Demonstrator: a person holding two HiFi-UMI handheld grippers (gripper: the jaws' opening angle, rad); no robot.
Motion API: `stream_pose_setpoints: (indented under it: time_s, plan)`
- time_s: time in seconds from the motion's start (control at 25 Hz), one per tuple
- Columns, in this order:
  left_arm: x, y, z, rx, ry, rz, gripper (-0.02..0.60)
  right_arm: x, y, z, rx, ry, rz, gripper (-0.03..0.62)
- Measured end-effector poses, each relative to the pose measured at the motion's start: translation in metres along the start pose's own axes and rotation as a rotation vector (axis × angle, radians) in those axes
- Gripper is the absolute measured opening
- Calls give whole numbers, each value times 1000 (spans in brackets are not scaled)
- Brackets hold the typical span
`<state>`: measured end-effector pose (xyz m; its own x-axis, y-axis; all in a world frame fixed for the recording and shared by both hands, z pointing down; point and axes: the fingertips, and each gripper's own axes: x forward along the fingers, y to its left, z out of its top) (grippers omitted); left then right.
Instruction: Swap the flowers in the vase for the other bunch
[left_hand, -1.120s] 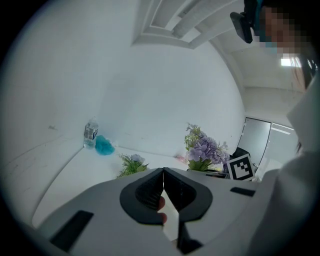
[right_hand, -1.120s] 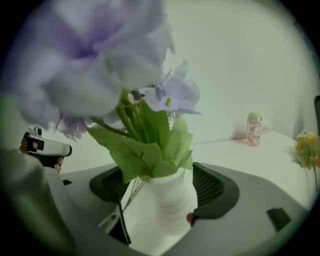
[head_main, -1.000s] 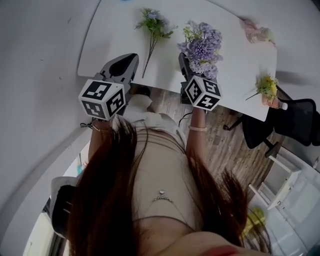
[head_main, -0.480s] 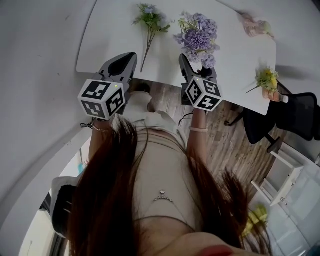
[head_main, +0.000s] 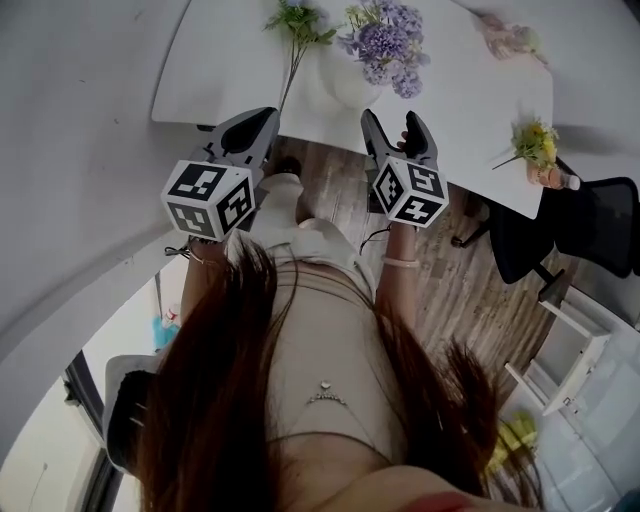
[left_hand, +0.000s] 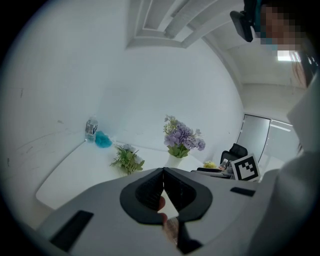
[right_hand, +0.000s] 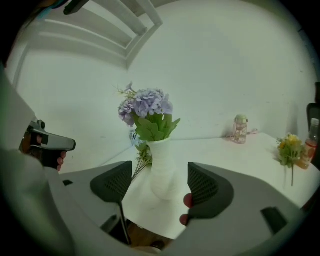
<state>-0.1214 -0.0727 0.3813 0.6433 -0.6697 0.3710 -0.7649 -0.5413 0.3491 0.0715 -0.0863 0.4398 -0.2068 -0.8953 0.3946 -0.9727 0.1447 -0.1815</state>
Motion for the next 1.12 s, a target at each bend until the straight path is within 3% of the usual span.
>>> stream_pose_setpoints:
  time_s: [0.88, 1.12]
  plan:
    - [-81, -65, -32, 20, -48, 26, 3, -91, 34, 1, -121, -72, 33, 362]
    - [-104, -79, -42, 25, -55, 18, 4, -114, 44, -2, -138, -91, 15, 324]
